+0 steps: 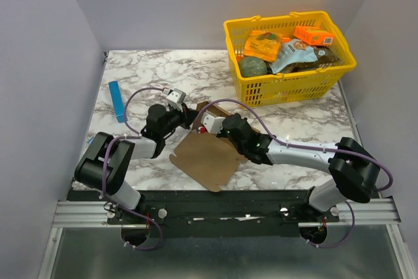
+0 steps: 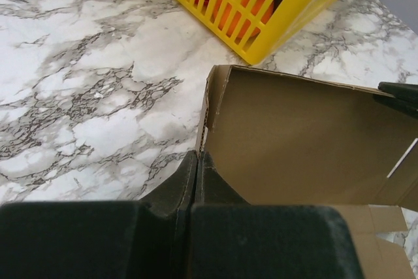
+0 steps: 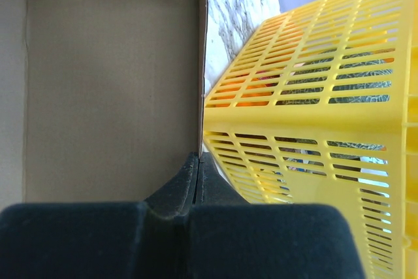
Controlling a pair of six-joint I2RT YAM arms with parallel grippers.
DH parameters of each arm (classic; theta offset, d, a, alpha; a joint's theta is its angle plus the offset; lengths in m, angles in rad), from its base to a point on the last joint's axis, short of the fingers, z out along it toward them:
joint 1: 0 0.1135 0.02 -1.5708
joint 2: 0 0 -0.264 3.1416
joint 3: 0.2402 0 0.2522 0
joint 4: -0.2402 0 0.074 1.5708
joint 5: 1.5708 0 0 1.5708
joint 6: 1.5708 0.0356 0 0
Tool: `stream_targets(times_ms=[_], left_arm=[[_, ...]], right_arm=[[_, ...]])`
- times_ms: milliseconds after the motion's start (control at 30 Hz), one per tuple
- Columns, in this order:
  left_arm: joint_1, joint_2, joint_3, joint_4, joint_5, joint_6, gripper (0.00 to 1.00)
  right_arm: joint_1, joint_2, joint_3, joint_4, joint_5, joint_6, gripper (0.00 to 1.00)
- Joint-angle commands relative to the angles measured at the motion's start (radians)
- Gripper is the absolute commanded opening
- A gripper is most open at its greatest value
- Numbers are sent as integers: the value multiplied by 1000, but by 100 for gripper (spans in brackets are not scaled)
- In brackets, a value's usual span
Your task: Fold the paper box
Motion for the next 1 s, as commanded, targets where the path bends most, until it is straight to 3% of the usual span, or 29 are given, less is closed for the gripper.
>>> stream_targets(times_ms=[0, 167, 333, 767, 967], left_arm=[[-74, -47, -39, 20, -122, -11, 1], [-142, -81, -57, -18, -238, 7, 1], [-202, -102, -82, -71, -450, 1, 0], [-395, -43, -59, -78, -884, -191, 0], [-496, 10, 15, -163, -1027, -249, 0]], right_arm=[[29, 3, -21, 11, -12, -11, 1], [52, 4, -34, 41, 24, -23, 1], [67, -3, -36, 49, 55, 3, 1], [114, -11, -41, 37, 117, 116, 1], [123, -16, -51, 55, 137, 136, 1]])
